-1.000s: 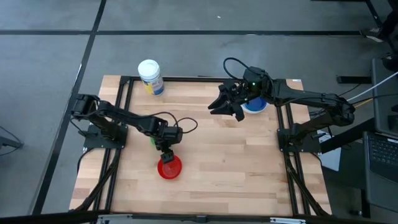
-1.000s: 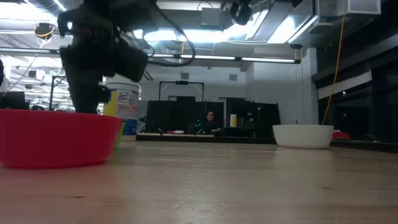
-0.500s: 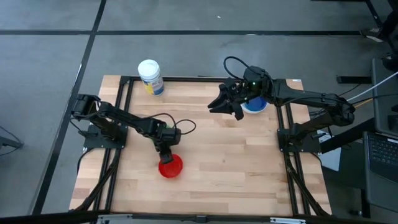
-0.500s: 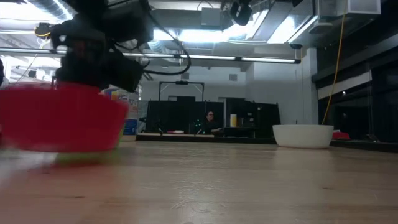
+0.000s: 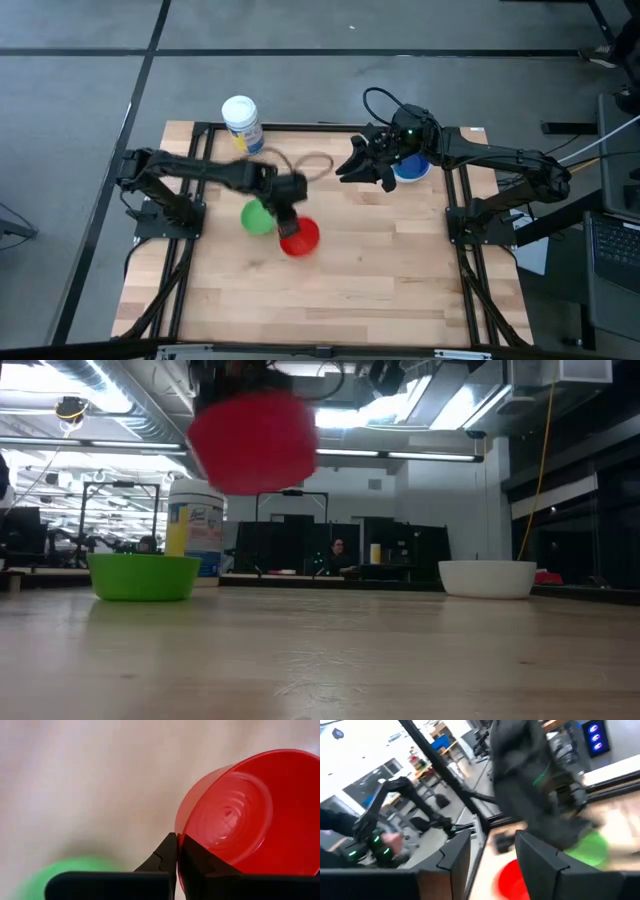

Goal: Nest bowls inside each other
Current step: Stack the red bowl on the blue bowl

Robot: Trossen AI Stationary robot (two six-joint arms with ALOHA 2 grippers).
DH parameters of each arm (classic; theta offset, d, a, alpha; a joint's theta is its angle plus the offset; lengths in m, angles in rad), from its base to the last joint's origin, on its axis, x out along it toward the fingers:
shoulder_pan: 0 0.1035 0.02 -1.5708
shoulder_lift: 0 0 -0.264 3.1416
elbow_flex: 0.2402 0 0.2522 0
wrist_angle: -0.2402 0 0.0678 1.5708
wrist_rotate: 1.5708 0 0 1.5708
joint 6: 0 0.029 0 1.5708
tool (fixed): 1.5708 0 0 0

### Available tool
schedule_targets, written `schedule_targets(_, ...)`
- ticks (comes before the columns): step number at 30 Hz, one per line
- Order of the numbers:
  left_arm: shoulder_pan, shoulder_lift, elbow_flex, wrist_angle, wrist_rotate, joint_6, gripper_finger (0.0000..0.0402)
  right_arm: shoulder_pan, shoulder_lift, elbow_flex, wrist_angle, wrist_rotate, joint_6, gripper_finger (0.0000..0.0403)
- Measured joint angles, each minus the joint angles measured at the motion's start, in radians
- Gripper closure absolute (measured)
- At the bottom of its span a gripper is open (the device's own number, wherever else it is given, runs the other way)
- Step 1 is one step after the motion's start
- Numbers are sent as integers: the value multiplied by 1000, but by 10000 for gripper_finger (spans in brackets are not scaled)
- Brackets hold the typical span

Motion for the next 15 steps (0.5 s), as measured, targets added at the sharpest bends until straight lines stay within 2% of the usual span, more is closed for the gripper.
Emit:
schedule_targets(4,118,0,182,-416,-209,120,399,0,-4,0,-1,7,44,236)
schedule_targets(7,189,0,310,-582,-395,178,399,0,-7,0,0,53,44,238)
schedule_targets(10,250,0,432,-617,-548,205,399,0,-7,0,-19,151,23,243)
schedule_targets(15,281,48,608,-636,-789,255,399,-7,17,0,-56,446,-6,248)
